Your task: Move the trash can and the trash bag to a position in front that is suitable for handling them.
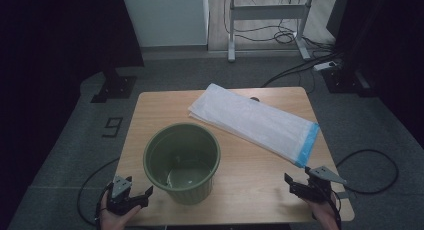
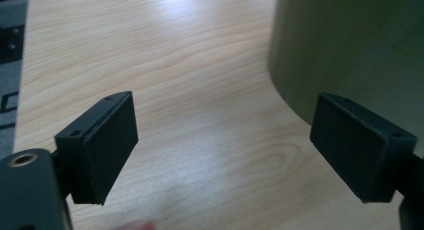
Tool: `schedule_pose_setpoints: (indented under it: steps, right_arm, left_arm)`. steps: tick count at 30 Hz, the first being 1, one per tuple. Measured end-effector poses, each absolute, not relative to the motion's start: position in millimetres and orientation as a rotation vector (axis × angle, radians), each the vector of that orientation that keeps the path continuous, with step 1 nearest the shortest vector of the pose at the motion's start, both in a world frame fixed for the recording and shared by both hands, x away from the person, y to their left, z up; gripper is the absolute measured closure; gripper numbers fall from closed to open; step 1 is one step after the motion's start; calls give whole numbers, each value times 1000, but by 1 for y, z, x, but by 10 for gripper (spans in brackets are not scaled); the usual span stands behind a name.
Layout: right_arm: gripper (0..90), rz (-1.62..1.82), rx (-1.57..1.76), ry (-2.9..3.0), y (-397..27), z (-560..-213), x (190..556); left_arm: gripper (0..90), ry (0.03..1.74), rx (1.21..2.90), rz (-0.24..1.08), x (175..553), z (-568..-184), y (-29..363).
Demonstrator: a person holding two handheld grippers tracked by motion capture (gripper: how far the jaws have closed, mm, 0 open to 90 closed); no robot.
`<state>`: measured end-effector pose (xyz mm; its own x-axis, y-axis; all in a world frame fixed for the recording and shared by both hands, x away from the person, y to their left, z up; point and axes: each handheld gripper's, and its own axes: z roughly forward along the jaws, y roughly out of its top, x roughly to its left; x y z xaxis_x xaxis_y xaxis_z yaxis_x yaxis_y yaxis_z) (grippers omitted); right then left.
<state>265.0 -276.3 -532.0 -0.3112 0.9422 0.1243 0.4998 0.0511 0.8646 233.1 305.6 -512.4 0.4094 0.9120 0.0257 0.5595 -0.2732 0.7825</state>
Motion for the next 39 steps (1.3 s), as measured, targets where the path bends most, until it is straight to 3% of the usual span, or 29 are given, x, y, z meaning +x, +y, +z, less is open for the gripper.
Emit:
schedule_pose_setpoints:
  steps: [5, 16, 39]
  right_arm:
    - [131, 1180, 1425, 1870, -274, -534, 266]
    - [131, 1174, 1423, 1878, -273, -536, 268]
    - [132, 1166, 1439, 1872, -278, -539, 268]
  left_arm:
    - [93, 1217, 1944, 609, 226, -511, 304]
    - [35, 967, 1922, 523, 206, -494, 289]
    - [37, 791, 1967, 452, 232, -487, 251]
